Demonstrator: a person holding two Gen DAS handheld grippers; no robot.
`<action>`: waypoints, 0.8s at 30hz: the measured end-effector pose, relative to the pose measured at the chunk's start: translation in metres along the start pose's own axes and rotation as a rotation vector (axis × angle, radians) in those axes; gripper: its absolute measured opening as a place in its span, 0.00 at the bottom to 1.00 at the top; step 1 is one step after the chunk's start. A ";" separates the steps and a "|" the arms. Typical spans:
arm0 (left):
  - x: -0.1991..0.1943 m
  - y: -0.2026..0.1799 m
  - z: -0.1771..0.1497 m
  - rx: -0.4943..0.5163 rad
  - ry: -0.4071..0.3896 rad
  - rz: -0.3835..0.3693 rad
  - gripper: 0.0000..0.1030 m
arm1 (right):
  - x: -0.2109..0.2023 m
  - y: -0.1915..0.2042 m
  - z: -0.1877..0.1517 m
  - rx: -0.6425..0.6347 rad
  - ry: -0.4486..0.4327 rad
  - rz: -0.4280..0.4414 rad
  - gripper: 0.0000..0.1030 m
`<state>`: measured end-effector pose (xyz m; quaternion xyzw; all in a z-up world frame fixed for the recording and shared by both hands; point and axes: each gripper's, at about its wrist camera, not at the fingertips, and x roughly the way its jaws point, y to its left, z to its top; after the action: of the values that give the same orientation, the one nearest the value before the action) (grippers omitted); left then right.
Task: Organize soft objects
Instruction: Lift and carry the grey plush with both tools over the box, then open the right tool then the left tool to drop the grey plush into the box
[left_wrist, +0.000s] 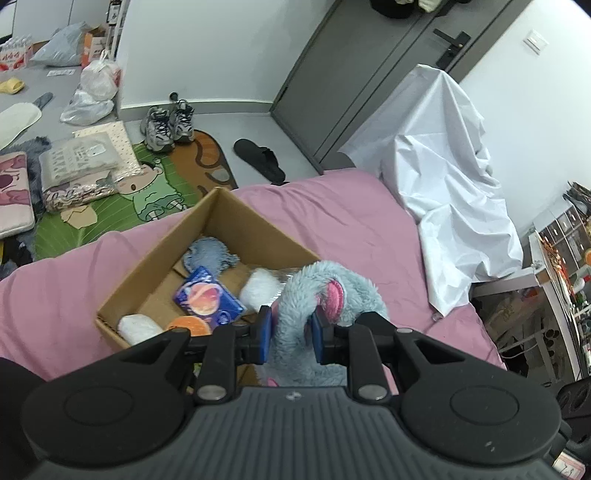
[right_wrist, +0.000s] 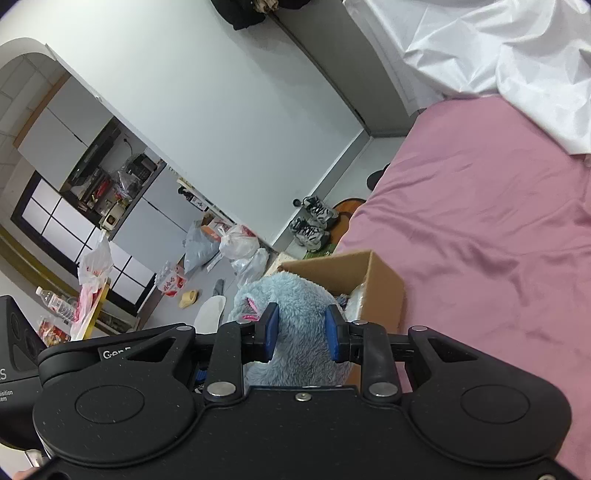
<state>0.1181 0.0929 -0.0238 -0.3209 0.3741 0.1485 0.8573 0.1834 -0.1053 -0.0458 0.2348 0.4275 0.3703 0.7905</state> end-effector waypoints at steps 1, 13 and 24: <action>0.001 0.004 0.001 -0.006 0.000 0.002 0.20 | 0.004 0.001 -0.002 0.000 0.004 0.002 0.26; 0.017 0.057 0.017 -0.064 0.011 0.043 0.17 | 0.042 0.014 -0.018 0.022 0.021 0.017 0.40; 0.037 0.078 0.030 -0.059 0.038 0.092 0.17 | 0.047 0.002 -0.013 0.051 0.010 -0.094 0.55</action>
<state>0.1209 0.1716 -0.0694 -0.3312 0.4002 0.1926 0.8325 0.1883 -0.0664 -0.0745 0.2329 0.4515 0.3229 0.7985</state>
